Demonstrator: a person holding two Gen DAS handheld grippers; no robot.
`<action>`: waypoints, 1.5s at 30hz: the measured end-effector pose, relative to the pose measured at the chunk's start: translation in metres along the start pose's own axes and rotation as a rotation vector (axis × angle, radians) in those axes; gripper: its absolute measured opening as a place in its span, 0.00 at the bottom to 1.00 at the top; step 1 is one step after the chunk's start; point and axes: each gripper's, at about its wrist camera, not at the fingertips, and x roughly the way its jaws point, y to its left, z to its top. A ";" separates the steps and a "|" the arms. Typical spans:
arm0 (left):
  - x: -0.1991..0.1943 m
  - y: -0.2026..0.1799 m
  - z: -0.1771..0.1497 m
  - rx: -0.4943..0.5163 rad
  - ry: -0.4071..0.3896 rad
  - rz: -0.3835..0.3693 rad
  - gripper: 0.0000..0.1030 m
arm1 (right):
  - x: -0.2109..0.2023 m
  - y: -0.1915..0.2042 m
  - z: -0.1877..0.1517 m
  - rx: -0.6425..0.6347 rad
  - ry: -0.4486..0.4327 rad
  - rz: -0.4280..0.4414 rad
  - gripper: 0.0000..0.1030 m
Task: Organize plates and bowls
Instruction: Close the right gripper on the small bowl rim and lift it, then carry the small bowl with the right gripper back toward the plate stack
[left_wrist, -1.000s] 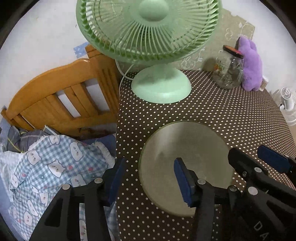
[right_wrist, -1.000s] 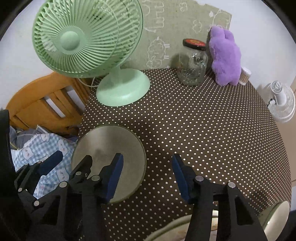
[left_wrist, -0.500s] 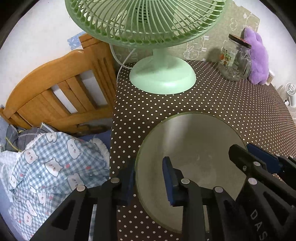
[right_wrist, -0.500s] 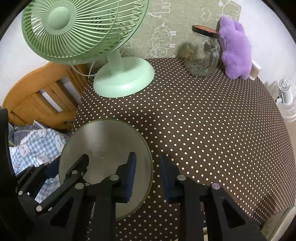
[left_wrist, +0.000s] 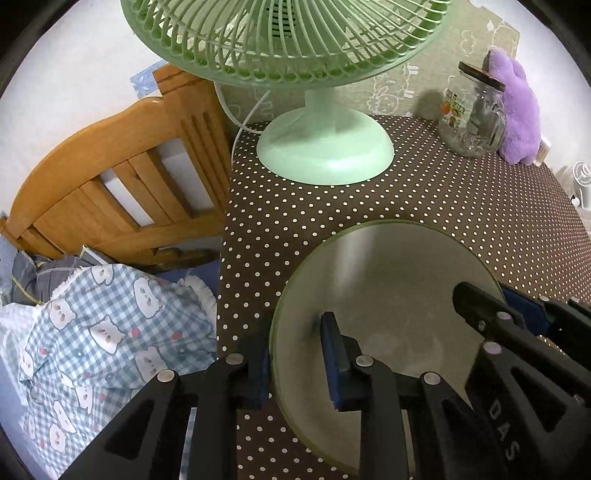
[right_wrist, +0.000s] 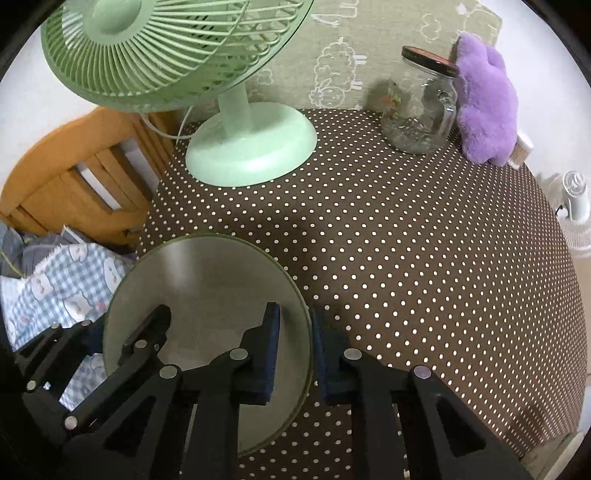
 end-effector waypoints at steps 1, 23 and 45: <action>0.000 0.000 0.000 -0.003 0.004 -0.002 0.21 | 0.000 0.000 0.000 -0.001 0.002 -0.001 0.20; -0.063 -0.029 -0.002 -0.024 -0.044 -0.010 0.21 | -0.066 -0.023 -0.011 0.004 -0.048 -0.009 0.20; -0.144 -0.101 -0.022 -0.126 -0.104 0.049 0.21 | -0.149 -0.096 -0.029 -0.061 -0.119 0.056 0.20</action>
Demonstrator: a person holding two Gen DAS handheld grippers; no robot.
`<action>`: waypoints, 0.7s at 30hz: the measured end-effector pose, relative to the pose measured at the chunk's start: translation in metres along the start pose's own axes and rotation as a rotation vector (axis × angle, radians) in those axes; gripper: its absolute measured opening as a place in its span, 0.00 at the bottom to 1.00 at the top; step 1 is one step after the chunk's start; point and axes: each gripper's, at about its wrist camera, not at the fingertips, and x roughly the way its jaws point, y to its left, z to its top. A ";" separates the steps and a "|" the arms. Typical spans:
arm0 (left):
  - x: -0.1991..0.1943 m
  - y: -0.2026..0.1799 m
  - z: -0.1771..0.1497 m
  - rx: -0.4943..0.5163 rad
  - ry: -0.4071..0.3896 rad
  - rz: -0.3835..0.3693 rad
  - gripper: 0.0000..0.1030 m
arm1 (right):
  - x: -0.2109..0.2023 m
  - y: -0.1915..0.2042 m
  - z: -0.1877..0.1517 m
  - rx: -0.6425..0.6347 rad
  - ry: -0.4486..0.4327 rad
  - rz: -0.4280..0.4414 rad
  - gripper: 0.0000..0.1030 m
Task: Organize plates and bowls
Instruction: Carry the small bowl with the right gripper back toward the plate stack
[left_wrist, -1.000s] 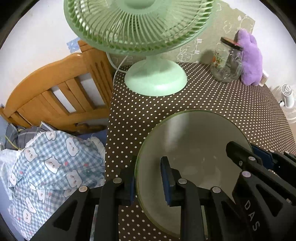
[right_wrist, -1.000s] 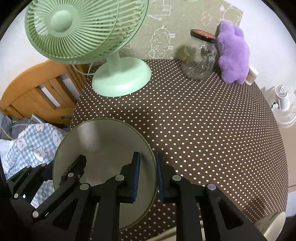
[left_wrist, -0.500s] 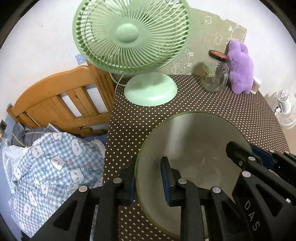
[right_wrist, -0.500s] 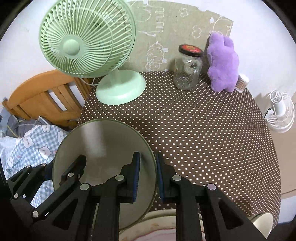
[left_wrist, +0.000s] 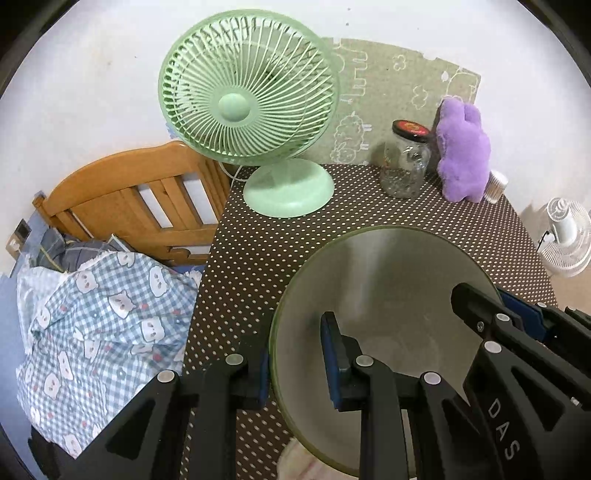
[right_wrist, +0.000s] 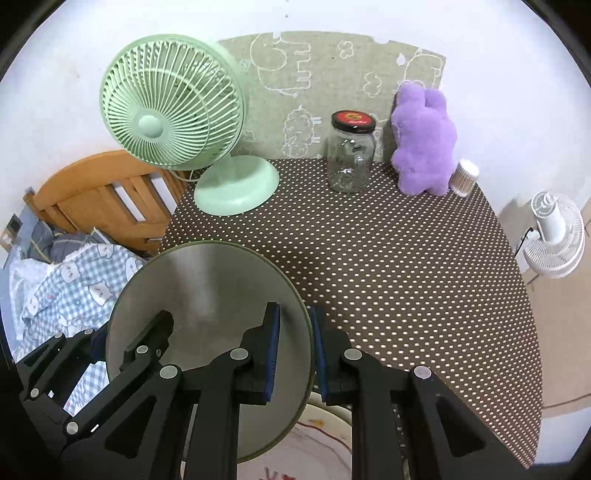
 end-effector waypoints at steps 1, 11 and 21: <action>-0.005 -0.005 -0.001 -0.003 -0.004 0.003 0.21 | -0.003 -0.004 -0.001 -0.002 -0.003 0.003 0.20; -0.039 -0.040 -0.015 -0.022 -0.034 0.018 0.21 | -0.039 -0.047 -0.018 -0.017 -0.038 0.024 0.20; -0.066 -0.080 -0.030 -0.023 -0.057 0.016 0.21 | -0.069 -0.088 -0.037 -0.013 -0.063 0.027 0.20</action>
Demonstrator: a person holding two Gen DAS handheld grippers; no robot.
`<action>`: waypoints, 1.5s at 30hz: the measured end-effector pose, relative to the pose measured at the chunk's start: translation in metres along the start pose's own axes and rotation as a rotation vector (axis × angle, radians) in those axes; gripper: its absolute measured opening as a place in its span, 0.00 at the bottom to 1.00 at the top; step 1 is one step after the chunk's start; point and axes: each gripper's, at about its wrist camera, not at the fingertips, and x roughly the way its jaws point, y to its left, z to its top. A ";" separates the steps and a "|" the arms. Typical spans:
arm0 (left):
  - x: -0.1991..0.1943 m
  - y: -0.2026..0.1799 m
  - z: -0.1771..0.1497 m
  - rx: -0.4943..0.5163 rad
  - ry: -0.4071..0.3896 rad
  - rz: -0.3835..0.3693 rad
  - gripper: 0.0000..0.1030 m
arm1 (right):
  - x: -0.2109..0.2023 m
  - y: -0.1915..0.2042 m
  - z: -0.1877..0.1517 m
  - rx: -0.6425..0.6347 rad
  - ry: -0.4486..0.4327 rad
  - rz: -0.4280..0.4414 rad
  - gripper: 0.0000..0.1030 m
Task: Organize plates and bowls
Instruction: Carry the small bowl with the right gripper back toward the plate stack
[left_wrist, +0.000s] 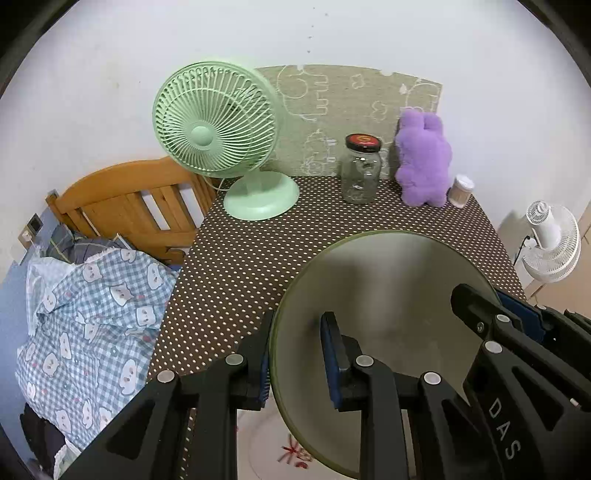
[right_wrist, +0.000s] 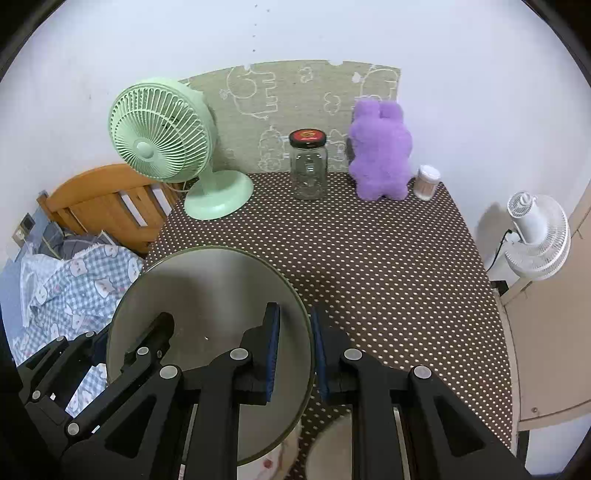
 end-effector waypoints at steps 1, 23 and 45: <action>-0.002 -0.004 -0.002 -0.001 -0.001 -0.001 0.21 | -0.002 -0.004 -0.002 0.000 -0.001 0.000 0.20; -0.029 -0.076 -0.056 -0.016 -0.005 -0.028 0.21 | -0.036 -0.081 -0.056 -0.013 -0.015 -0.026 0.20; 0.002 -0.103 -0.106 -0.010 0.135 -0.061 0.21 | -0.005 -0.110 -0.114 0.012 0.125 -0.054 0.20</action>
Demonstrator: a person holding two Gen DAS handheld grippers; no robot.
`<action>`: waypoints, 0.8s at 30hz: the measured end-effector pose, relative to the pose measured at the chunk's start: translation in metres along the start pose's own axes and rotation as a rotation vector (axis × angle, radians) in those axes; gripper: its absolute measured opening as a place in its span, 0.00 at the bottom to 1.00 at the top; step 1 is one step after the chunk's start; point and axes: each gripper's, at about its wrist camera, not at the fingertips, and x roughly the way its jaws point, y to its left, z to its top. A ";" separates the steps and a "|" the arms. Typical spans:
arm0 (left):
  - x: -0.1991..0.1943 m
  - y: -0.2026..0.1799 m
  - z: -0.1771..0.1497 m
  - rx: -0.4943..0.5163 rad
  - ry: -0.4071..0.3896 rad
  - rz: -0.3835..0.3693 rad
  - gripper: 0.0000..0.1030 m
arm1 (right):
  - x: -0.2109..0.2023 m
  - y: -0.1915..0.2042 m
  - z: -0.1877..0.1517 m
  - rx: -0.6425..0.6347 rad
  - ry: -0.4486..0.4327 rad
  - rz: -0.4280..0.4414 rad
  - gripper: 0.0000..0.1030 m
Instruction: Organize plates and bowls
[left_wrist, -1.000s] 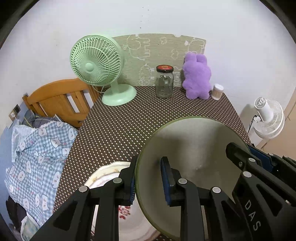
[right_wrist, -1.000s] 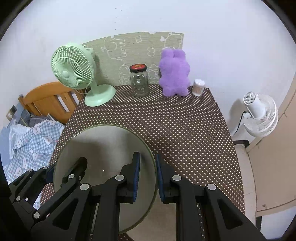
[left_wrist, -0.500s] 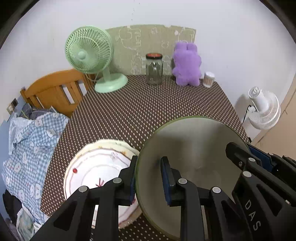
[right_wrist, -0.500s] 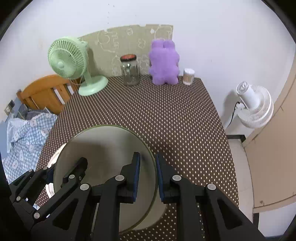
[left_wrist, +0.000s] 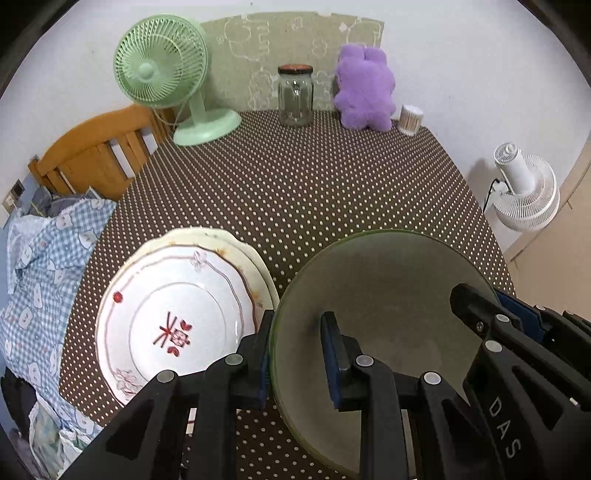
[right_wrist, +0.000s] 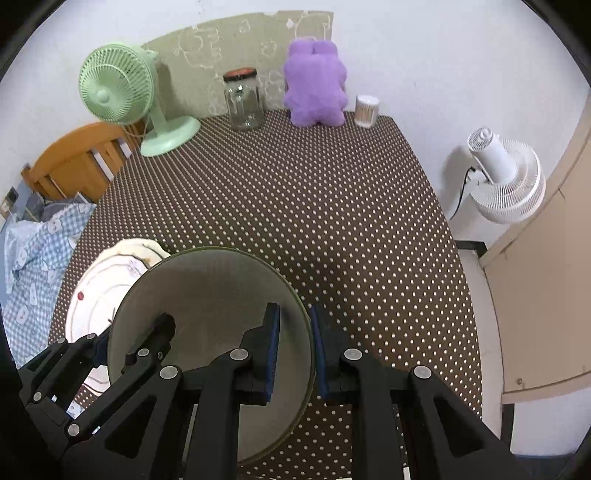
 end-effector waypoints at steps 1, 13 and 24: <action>0.003 0.000 -0.001 0.000 0.007 -0.002 0.21 | 0.002 -0.001 -0.001 0.001 0.005 -0.001 0.20; 0.025 -0.004 -0.005 0.004 0.059 -0.003 0.21 | 0.026 -0.002 -0.005 0.007 0.053 -0.022 0.20; 0.034 -0.009 -0.001 0.010 0.068 0.010 0.21 | 0.040 -0.007 -0.001 0.014 0.069 -0.008 0.20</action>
